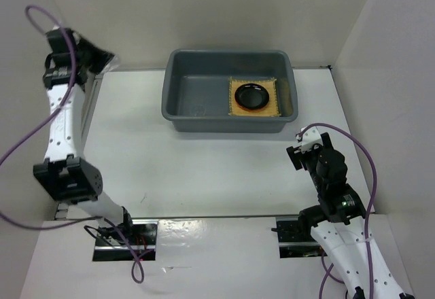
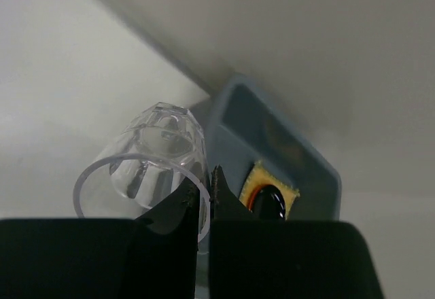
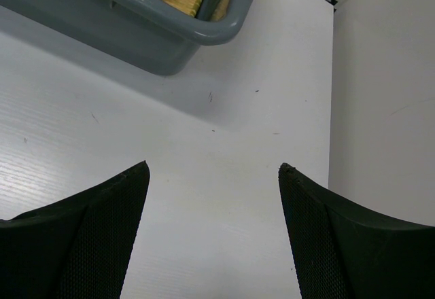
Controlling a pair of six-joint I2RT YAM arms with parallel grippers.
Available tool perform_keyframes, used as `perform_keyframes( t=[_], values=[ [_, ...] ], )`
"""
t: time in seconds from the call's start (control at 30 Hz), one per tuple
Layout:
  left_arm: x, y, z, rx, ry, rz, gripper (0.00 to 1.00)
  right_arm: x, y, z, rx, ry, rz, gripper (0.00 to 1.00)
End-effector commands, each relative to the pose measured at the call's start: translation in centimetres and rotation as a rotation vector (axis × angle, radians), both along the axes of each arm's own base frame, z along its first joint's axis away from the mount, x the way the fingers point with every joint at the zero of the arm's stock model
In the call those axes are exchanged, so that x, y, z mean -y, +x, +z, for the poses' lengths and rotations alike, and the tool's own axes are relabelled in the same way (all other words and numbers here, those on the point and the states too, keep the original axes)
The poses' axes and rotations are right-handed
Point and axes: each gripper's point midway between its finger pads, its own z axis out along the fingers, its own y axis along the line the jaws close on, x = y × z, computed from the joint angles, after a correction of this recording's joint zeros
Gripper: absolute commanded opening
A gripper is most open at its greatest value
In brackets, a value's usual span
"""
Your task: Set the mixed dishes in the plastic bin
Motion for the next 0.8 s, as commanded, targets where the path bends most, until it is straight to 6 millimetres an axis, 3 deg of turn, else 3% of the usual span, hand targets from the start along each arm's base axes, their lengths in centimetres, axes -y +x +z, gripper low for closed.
perform_keyframes(
  t=[0.0, 0.07, 0.1, 0.13, 0.17, 0.2, 0.27, 0.3, 0.47, 0.77],
  values=[
    [8.7, 5.6, 0.7, 0.036, 0.126, -0.338, 0.00, -0.3, 0.2, 0.4, 0.025, 0.005, 0.012, 0.82],
    [11.7, 6.1, -1.1, -0.052, 0.255, -0.454, 0.00, -0.2, 0.2, 0.5, 0.026, 0.002, 0.004, 0.82],
    [15.4, 6.9, -1.9, -0.094, 0.332, -0.563, 0.00, -0.2, 0.2, 0.5, 0.026, 0.002, 0.004, 0.82],
    [16.3, 7.4, -2.2, -0.127, 0.401, -0.561, 0.00, -0.2, 0.2, 0.5, 0.026, 0.002, 0.004, 0.82],
    [18.2, 8.7, -4.6, -0.180, 0.448, -0.588, 0.00, -0.2, 0.2, 0.5, 0.026, 0.002, 0.004, 0.82],
    [20.1, 8.8, -4.2, -0.149, 0.451, -0.604, 0.00, -0.2, 0.2, 0.5, 0.026, 0.002, 0.004, 0.82],
    [21.1, 9.2, -10.0, -0.297, 0.516, -0.594, 0.00, -0.2, 0.2, 0.5, 0.026, 0.002, 0.004, 0.82],
    [23.3, 8.5, -11.1, -0.328, 0.551, -0.618, 0.00, -0.2, 0.2, 0.5, 0.026, 0.002, 0.004, 0.82],
    [25.8, 8.0, -16.5, -0.455, 0.703, -0.592, 0.00, -0.2, 0.2, 0.5, 0.026, 0.002, 0.004, 0.82],
    [26.5, 9.1, -21.9, -0.524, 0.697, -0.615, 0.00, -0.2, 0.3, 0.3, 0.017, -0.001, 0.004, 0.82]
  ],
)
